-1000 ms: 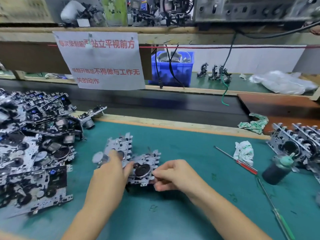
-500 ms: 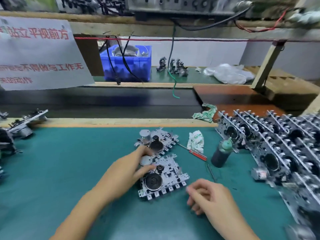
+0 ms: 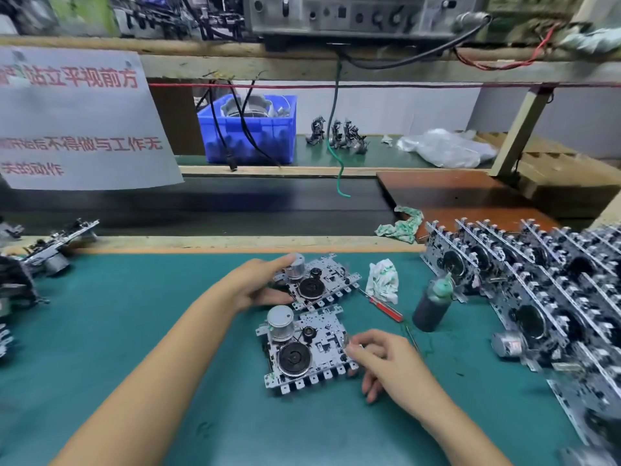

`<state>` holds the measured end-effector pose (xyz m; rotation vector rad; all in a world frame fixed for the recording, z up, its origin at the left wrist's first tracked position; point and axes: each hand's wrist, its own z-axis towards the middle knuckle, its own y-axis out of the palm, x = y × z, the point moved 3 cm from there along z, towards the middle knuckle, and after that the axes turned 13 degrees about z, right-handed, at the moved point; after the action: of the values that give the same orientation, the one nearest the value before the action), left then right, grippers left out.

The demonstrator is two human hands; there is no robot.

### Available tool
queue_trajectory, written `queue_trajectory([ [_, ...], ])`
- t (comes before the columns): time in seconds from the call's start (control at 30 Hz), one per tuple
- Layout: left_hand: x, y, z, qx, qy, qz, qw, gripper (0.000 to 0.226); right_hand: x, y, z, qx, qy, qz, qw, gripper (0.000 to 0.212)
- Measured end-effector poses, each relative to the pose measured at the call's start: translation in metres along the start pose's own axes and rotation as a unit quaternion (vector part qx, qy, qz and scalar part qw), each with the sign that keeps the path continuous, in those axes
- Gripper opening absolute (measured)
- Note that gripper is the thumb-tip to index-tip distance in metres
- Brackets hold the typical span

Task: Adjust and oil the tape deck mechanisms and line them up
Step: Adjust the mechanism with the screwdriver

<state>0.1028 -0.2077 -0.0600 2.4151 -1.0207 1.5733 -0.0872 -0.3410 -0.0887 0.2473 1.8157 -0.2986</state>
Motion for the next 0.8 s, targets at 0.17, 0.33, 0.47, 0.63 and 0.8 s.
queue_trajectory([
  [0.17, -0.007, -0.004, 0.005, -0.018, -0.012, -0.076, 0.997, 0.067, 0.000, -0.003, -0.002, -0.014, 0.054, 0.104, 0.993, 0.004],
  [0.33, -0.009, -0.026, 0.003, 0.024, -0.010, -0.123, 0.992, 0.037, 0.000, -0.002, -0.008, -0.015, 0.077, 0.144, 0.986, 0.005],
  [0.47, -0.018, -0.041, 0.002, 0.063, -0.015, -0.107, 0.992, 0.060, -0.002, -0.003, -0.010, -0.009, 0.082, 0.137, 0.987, 0.005],
  [0.63, -0.025, -0.040, -0.009, 0.098, -0.013, -0.083, 0.992, 0.068, -0.005, -0.003, -0.013, -0.002, 0.084, 0.128, 0.988, 0.005],
  [0.8, -0.015, -0.041, -0.043, 0.327, 0.182, 0.332, 0.866, 0.056, -0.005, -0.010, -0.016, 0.001, 0.070, 0.079, 0.994, 0.008],
])
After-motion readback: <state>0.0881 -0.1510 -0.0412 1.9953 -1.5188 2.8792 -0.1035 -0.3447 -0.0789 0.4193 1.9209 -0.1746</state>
